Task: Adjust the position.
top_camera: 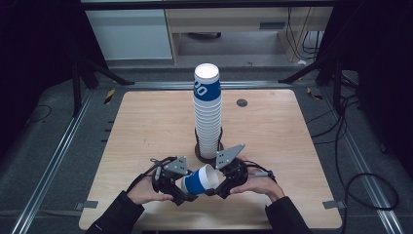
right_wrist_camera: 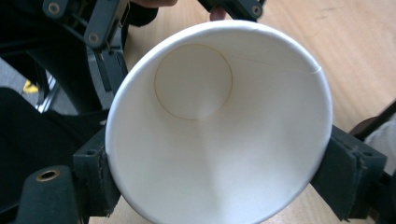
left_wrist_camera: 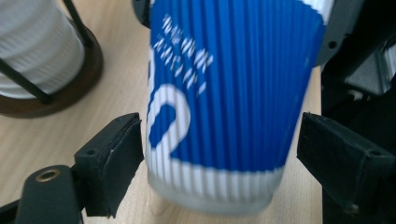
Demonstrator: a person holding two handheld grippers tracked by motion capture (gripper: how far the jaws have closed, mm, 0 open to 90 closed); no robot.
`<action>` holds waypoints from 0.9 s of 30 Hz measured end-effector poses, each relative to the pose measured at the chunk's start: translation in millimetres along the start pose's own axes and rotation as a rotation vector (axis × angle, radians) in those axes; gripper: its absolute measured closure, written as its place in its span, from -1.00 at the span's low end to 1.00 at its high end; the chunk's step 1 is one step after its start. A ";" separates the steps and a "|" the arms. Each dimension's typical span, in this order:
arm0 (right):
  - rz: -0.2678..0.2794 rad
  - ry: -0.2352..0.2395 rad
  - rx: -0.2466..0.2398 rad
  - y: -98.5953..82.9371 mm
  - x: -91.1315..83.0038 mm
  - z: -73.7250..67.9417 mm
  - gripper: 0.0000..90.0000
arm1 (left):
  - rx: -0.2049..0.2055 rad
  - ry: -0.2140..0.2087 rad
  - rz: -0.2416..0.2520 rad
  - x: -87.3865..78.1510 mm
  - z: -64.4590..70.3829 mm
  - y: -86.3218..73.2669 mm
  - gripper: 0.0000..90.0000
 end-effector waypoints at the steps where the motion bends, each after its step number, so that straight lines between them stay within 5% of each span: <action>1: -0.005 0.002 -0.006 0.2 1.5 -0.5 -0.64 | 0.002 0.004 -0.011 1.7 0.4 0.1 -0.69; 11: -0.019 0.005 -0.010 3.2 4.3 -3.3 -0.65 | 0.005 0.028 -0.055 10.4 3.7 -0.2 -0.41; 19: -0.019 -0.007 -0.015 3.3 5.2 -3.2 -0.70 | 0.009 0.034 -0.055 10.0 3.3 0.1 -0.40; 27: 0.108 -0.076 0.019 7.1 -12.4 3.2 -0.83 | -0.066 0.031 0.079 -10.7 -9.8 -3.6 -0.40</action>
Point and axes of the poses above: each handheld gripper's, and its own axes: x roughly forward along the jaws, y roughly out of its top, z roughly to its right, the point moved 1 cm from there along x, roughly forward along the jaws, and after that the axes turned 3 degrees about -x, right-handed, at the moved point
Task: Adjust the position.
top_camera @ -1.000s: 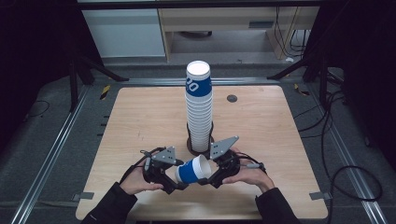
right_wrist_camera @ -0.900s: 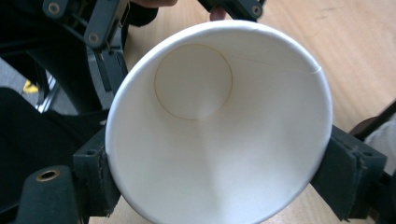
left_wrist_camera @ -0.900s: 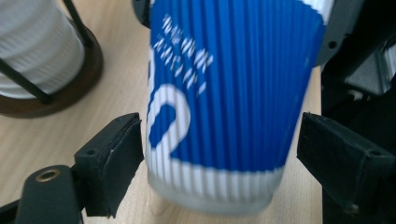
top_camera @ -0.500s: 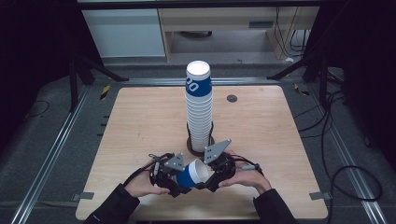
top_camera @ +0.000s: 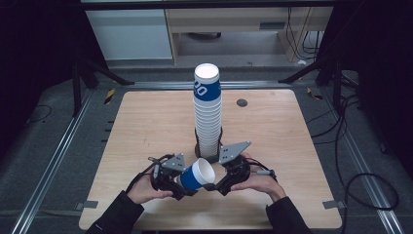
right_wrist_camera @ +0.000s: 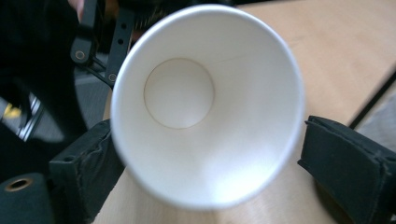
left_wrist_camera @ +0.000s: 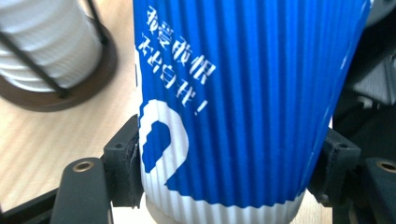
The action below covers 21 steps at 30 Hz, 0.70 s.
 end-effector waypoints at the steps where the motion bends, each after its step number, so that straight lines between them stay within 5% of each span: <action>1: 0.024 -0.011 0.009 0.6 -3.7 1.6 -0.82 | -0.015 0.003 0.029 -3.7 -2.5 -0.5 -0.40; 4: 0.103 -0.040 0.045 1.9 -15.8 7.4 -0.82 | -0.058 0.009 0.148 -15.7 -7.9 -1.1 -0.40; 8: 0.191 -0.057 0.094 3.4 -24.2 12.4 -0.80 | -0.068 0.013 0.243 -22.4 -7.2 -0.1 -0.40; 13: 0.239 -0.041 0.114 5.8 -25.1 11.5 -0.78 | -0.055 0.020 0.271 -18.2 -0.5 3.2 -0.40; 21: 0.239 0.010 0.119 8.1 -14.2 6.1 -0.76 | -0.041 0.028 0.260 -7.9 7.9 6.6 -0.40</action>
Point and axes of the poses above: each handheld gripper's, and its own axes: x roughly forward along the jaws, y roughly out of its top, z roughly to its right, the point moved 1 cm from there along x, roughly forward along the jaws, and after that the axes turned 3 degrees about -x, right-handed, at the moved point
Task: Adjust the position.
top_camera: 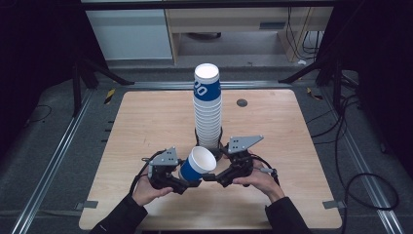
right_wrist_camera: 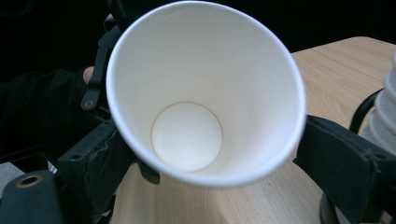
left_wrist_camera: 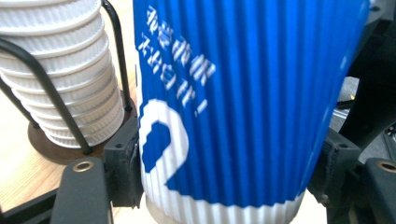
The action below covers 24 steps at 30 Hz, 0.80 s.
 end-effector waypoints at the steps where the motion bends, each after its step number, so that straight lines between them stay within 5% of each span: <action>1: -0.002 0.005 -0.001 -0.6 2.0 -0.4 -0.75 | 0.003 -0.004 -0.008 1.3 0.5 -0.1 -0.40; 12: 0.006 0.071 0.042 -6.8 15.7 -3.1 -0.60 | 0.015 -0.006 -0.028 10.8 7.9 -0.1 -0.40; 20: 0.008 0.067 0.029 -5.6 14.2 -3.8 -0.56 | 0.012 -0.008 -0.029 10.0 6.6 -0.3 -0.41; 24: 0.036 0.020 0.007 -0.2 1.8 -1.9 -0.55 | -0.001 0.008 -0.062 9.3 1.6 -3.9 -0.52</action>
Point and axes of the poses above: each handheld gripper's, and its own axes: x roughly forward along the jaws, y roughly out of its top, z roughly to its right, the point moved 1 cm from there along x, roughly forward along the jaws, and after that the axes turned 3 degrees about -x, right-handed, at the moved point
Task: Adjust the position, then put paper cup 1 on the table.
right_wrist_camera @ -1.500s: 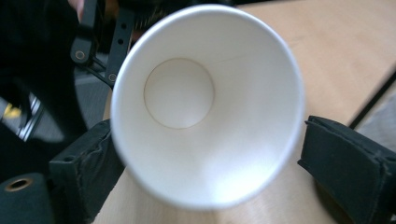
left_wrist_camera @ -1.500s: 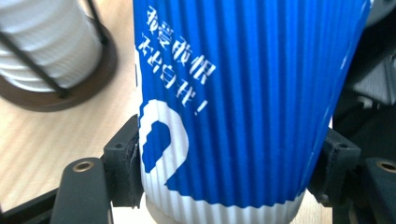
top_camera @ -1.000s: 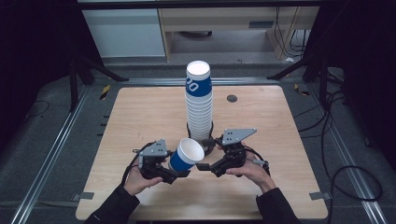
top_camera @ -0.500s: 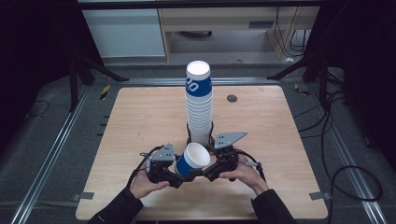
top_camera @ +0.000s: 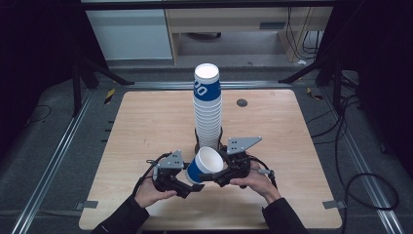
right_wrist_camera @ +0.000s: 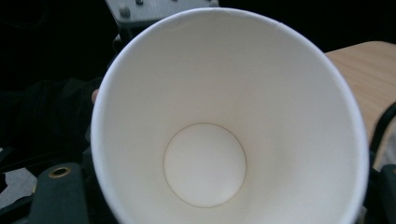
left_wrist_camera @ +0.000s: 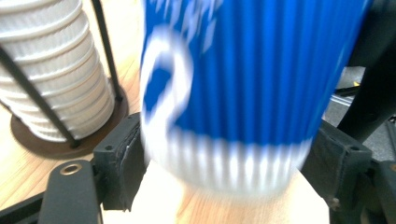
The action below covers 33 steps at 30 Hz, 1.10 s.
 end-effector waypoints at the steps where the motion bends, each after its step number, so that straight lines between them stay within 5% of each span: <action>1: 0.000 0.000 0.000 0.0 0.0 0.0 -0.55 | 0.000 0.000 0.000 0.0 0.0 0.0 -0.52; 9: 0.009 -0.106 -0.015 2.3 -29.9 7.9 -0.55 | -0.041 0.057 -0.027 -11.8 -17.4 -8.2 -0.57; 19: -0.048 -0.254 -0.008 -3.9 -59.4 17.1 -0.55 | -0.116 0.141 0.002 -27.5 -37.5 -14.6 -0.58; 20: -0.063 -0.299 -0.014 -3.8 -64.6 18.9 -0.56 | -0.121 0.141 0.001 -27.8 -38.7 -14.9 -0.59; 26: -0.075 -0.394 0.012 -3.8 -75.1 25.6 -0.56 | -0.139 0.166 -0.011 -28.3 -43.8 -17.4 -0.59; 33: -0.138 -0.583 0.051 -1.2 -91.7 41.4 -0.56 | -0.186 0.214 -0.001 -37.0 -56.2 -21.4 -0.60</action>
Point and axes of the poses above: each handheld gripper's, and its own axes: x roughly forward along the jaws, y roughly out of its top, z roughly to its right, the point moved 1 cm from there along x, roughly forward along the jaws, and after that the axes turned 3 degrees about -x, right-handed, at the moved point
